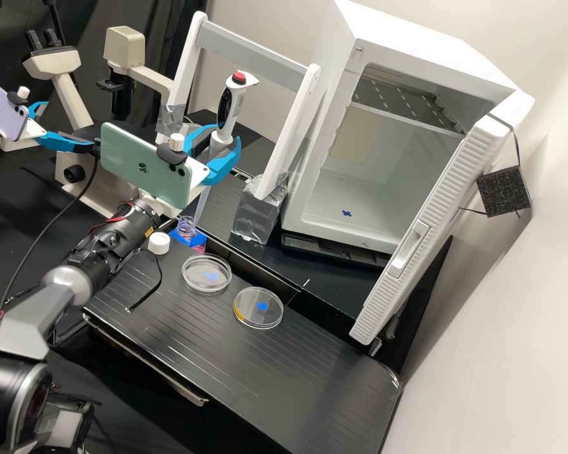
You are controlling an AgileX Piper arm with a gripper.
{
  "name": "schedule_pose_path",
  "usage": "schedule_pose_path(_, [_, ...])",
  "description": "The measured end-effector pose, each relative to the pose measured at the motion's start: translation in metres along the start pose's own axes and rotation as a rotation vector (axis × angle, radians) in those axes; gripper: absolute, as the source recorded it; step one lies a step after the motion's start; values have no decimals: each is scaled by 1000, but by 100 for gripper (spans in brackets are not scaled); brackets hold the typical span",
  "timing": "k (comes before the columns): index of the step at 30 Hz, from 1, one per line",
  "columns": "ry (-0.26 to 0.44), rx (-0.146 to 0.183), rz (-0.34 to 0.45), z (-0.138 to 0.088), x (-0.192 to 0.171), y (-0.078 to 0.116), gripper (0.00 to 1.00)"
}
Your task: Use the pipette
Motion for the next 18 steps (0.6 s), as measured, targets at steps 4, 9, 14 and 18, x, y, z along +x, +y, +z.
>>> schedule_pose_path(4, [17,-40,28,5,-11,13,0])
schedule_pose_path(9, [7,-67,50,11,-20,22,0])
schedule_pose_path(14, [1,-73,34,14,-24,18,0])
schedule_pose_path(18, [-15,-75,-6,18,-26,11,0])
